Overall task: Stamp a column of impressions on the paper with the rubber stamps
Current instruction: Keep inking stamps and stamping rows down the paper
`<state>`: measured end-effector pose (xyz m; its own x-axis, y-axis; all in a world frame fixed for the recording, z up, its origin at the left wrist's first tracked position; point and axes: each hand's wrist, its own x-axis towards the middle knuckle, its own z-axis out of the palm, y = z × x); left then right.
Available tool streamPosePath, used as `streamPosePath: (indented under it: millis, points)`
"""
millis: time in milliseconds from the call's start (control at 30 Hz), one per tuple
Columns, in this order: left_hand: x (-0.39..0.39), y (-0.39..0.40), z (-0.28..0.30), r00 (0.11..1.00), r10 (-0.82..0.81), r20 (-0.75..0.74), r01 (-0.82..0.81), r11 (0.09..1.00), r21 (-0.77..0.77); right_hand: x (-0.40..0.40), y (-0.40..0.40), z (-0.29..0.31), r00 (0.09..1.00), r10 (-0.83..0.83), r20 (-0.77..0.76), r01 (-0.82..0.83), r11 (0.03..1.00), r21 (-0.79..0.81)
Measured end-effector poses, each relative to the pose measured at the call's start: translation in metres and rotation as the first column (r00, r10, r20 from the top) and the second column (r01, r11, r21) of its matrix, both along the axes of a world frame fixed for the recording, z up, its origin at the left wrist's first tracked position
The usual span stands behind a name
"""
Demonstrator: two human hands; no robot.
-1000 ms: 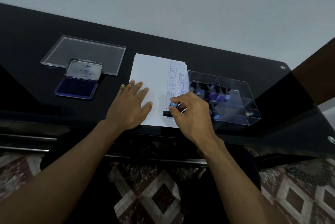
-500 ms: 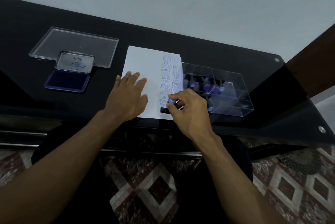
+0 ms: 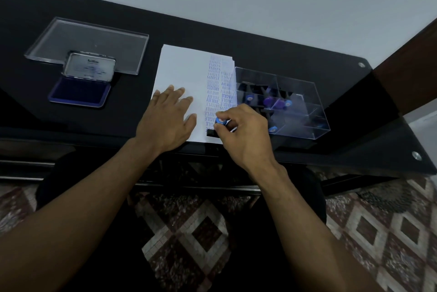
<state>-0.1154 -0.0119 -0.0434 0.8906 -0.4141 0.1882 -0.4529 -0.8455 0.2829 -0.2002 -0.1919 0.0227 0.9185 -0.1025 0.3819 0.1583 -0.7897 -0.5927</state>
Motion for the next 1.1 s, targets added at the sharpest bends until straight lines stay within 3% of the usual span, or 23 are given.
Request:
streamPosePath:
  millis: [1100]
  points:
    - [0.0016, 0.0009, -0.0011, 1.000, 0.007, -0.004, -0.007, 1.000, 0.005, 0.0066, 0.0029, -0.0008, 0.999, 0.024, -0.048, -0.026, 0.999, -0.039]
